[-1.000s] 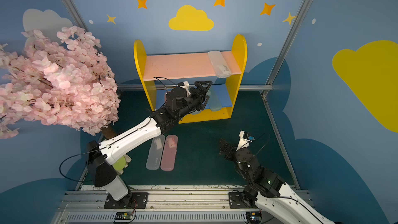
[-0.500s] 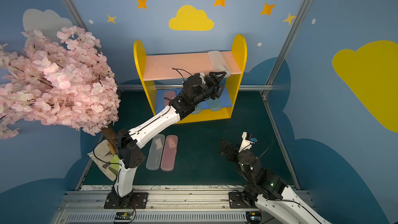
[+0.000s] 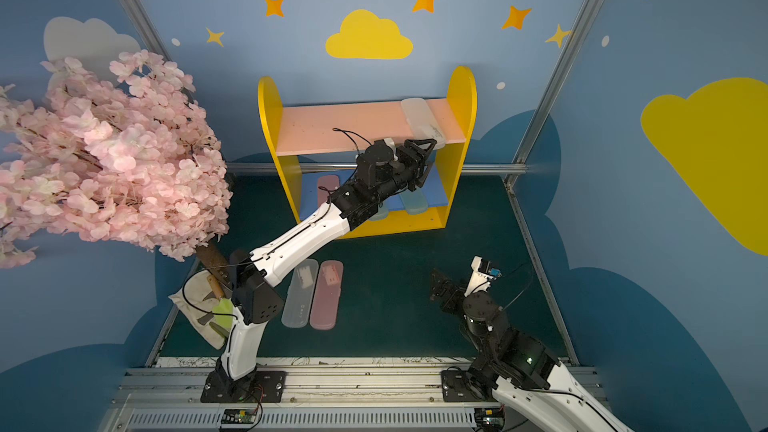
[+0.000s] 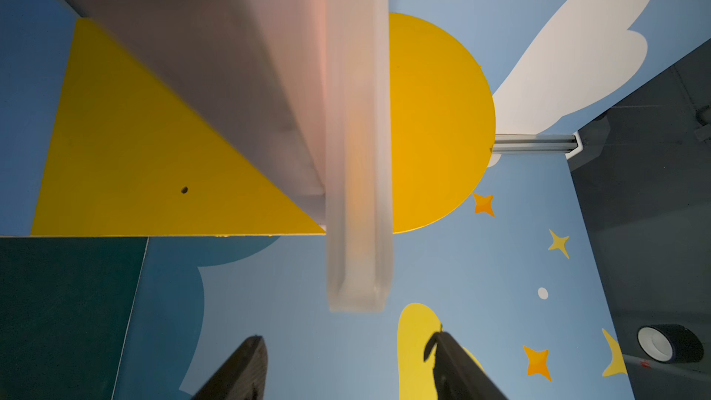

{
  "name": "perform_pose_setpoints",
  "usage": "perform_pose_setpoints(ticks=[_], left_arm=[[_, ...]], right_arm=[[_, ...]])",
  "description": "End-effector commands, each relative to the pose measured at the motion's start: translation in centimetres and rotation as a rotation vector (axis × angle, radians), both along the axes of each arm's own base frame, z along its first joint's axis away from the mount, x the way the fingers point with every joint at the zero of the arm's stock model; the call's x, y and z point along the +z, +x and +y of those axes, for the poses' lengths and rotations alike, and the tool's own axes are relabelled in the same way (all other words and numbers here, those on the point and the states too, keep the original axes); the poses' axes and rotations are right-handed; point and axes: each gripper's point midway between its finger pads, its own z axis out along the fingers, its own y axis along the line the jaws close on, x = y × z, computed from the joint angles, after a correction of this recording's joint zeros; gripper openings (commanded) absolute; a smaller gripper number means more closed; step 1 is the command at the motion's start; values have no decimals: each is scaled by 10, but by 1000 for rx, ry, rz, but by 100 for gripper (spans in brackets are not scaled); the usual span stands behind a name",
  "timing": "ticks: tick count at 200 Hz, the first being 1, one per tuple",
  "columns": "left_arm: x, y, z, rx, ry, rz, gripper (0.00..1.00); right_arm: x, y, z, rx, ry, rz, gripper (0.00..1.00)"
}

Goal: Remove the pencil cases from the shelf
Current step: Pick up the pencil case from the shelf.

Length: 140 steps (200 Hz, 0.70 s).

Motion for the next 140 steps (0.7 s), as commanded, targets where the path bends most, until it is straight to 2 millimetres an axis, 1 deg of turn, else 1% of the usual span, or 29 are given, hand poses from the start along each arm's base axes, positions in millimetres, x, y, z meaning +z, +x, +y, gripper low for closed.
perform_pose_setpoints(ticks=[1, 34, 48, 56, 85, 140], left_arm=[[7, 23, 22, 130, 36, -54, 68], [7, 29, 20, 145, 51, -50, 66], [7, 31, 16, 142, 56, -45, 65], [3, 33, 14, 139, 65, -38, 64], [2, 36, 9, 132, 63, -34, 62], [1, 38, 6, 127, 57, -35, 52]], right_arm=[[-3, 0, -5, -21, -5, 0, 99], [-2, 0, -6, -24, 0, -4, 99], [-3, 0, -7, -26, 2, -4, 98], [-2, -1, -7, -26, 3, -6, 99], [0, -1, -8, -29, 9, -13, 99], [0, -2, -13, -41, 13, -23, 99]])
